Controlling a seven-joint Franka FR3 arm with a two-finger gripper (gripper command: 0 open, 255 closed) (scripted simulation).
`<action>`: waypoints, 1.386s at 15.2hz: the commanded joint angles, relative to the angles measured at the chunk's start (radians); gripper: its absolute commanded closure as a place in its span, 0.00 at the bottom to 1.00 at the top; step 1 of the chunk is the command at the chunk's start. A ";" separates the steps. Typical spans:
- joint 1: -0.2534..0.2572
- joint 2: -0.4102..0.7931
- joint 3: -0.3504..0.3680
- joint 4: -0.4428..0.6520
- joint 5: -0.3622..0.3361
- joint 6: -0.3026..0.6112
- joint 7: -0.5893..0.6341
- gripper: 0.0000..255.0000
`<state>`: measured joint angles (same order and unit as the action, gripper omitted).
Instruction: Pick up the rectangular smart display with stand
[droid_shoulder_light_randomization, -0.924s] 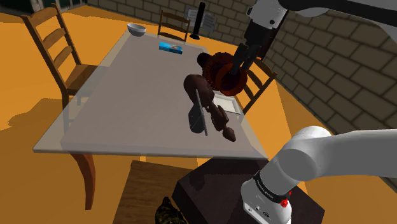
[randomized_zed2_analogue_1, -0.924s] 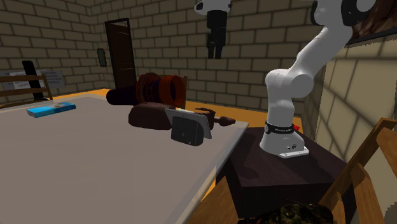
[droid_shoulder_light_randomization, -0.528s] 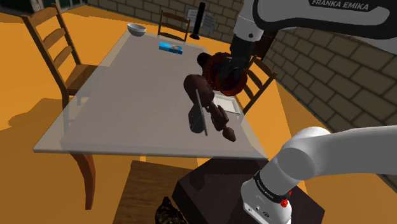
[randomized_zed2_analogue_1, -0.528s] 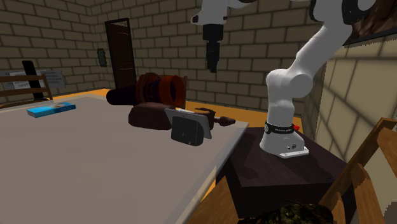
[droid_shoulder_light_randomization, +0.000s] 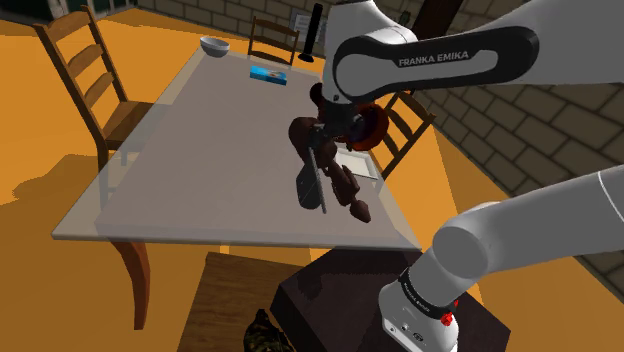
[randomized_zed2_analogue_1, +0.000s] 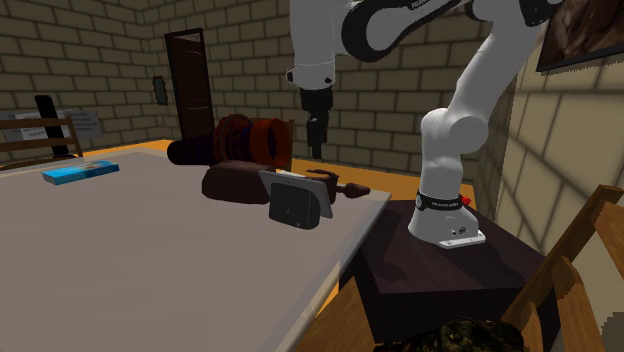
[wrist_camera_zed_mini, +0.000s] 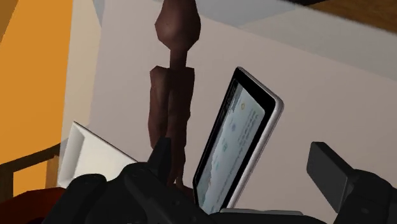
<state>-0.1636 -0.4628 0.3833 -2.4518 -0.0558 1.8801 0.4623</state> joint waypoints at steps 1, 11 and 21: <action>-0.033 0.096 0.055 0.009 -0.038 0.042 0.130 0.00; -0.092 0.320 0.131 0.007 -0.164 0.155 0.396 0.00; -0.095 0.337 0.132 0.001 -0.175 0.175 0.407 1.00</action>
<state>-0.2585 -0.1268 0.5156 -2.4508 -0.2311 2.0541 0.8693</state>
